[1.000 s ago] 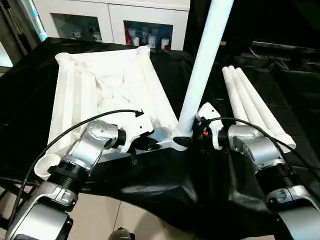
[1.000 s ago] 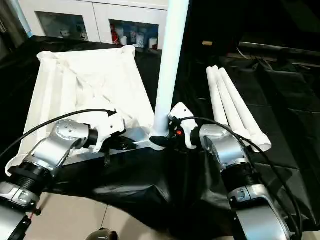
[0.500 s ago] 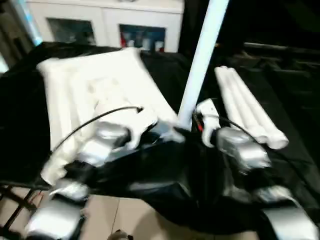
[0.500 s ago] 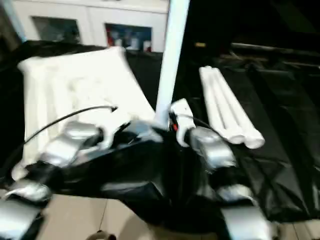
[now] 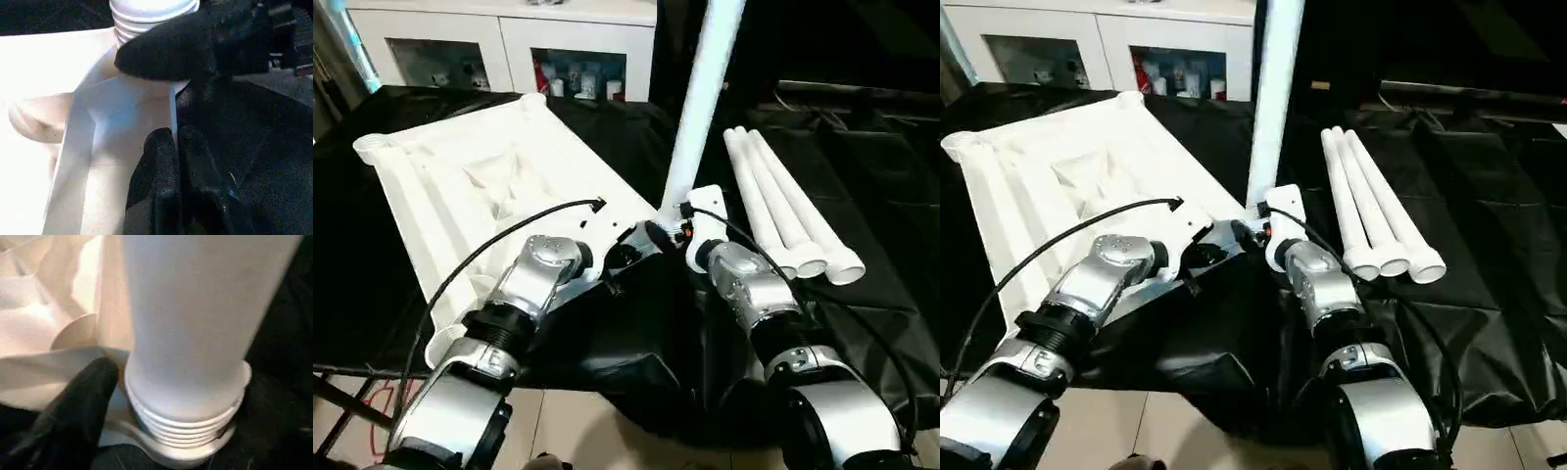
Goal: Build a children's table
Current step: Rotate leg to tighten
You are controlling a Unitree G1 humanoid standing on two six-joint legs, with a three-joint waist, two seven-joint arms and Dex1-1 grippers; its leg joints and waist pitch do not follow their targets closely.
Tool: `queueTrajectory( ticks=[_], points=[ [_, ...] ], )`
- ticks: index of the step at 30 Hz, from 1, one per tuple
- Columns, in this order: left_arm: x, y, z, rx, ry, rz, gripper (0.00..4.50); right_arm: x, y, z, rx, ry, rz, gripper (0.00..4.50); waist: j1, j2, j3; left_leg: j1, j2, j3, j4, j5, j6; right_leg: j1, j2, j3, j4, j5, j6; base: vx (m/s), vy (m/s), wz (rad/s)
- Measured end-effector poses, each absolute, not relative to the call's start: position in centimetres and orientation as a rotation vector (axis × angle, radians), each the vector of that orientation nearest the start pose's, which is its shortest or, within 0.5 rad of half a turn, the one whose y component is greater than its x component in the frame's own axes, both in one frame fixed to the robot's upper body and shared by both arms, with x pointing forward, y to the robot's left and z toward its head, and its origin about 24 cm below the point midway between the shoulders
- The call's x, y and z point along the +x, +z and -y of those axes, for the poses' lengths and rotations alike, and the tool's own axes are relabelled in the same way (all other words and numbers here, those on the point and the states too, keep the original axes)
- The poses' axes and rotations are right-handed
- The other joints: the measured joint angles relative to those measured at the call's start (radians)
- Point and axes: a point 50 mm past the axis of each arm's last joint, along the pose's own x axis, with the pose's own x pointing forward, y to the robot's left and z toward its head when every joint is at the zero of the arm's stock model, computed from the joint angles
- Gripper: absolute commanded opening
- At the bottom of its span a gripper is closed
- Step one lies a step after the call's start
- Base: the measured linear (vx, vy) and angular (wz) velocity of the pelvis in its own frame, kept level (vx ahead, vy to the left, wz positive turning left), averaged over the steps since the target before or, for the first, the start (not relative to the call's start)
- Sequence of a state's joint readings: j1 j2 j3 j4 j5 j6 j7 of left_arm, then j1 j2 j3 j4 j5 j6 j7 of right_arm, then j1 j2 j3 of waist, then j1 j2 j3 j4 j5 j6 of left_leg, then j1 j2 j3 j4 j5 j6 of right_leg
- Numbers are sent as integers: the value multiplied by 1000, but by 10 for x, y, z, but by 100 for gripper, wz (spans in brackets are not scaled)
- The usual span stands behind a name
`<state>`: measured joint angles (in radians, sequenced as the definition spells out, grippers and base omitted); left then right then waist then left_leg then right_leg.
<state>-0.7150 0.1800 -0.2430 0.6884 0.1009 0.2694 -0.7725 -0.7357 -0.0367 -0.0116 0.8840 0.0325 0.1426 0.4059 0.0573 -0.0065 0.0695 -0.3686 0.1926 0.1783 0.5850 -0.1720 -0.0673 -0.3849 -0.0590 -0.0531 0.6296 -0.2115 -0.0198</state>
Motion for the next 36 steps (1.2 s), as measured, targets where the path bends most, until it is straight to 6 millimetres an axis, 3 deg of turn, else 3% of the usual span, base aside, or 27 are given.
queueTrajectory(
  ticks=[6, 15, 18, 29, 36],
  points=[
    [337, 58, -97, 409, -1082, -396, 0, 352, 47, 111, -86, 727, -324, 401, 19, 10, 0, -4, 0, 0, 1, 1, 3, 0, 0, -2, -5, 0, 0, 0, 0, 0],
    [320, 57, -108, 439, -1245, -398, 0, 331, 50, 139, -159, 995, -360, 401, 44, 11, 0, -6, 1, 0, 2, 1, 3, -1, 0, -2, -5, 0, 0, 0, 0, 0],
    [316, 57, -111, 441, -1276, -405, 0, 326, 51, 141, -149, 1047, -370, 401, 43, 11, 0, -5, 1, 0, 2, 1, 3, -1, 0, -2, -4, 0, 0, 0, 0, 0],
    [311, 57, -119, 432, -1301, -418, 0, 323, 51, 136, -122, 1107, -369, 307, 34, 10, 0, -5, 1, 0, 3, 1, 3, -1, 0, -2, -3, 0, 0, 0, 0, 0],
    [310, 57, -120, 428, -1301, -420, 0, 321, 51, 132, -118, 1117, -368, 283, 35, 10, 0, -5, 1, 0, 3, 1, 3, -1, 0, -2, -3, 0, 0, 0, 0, 0]
  ],
)
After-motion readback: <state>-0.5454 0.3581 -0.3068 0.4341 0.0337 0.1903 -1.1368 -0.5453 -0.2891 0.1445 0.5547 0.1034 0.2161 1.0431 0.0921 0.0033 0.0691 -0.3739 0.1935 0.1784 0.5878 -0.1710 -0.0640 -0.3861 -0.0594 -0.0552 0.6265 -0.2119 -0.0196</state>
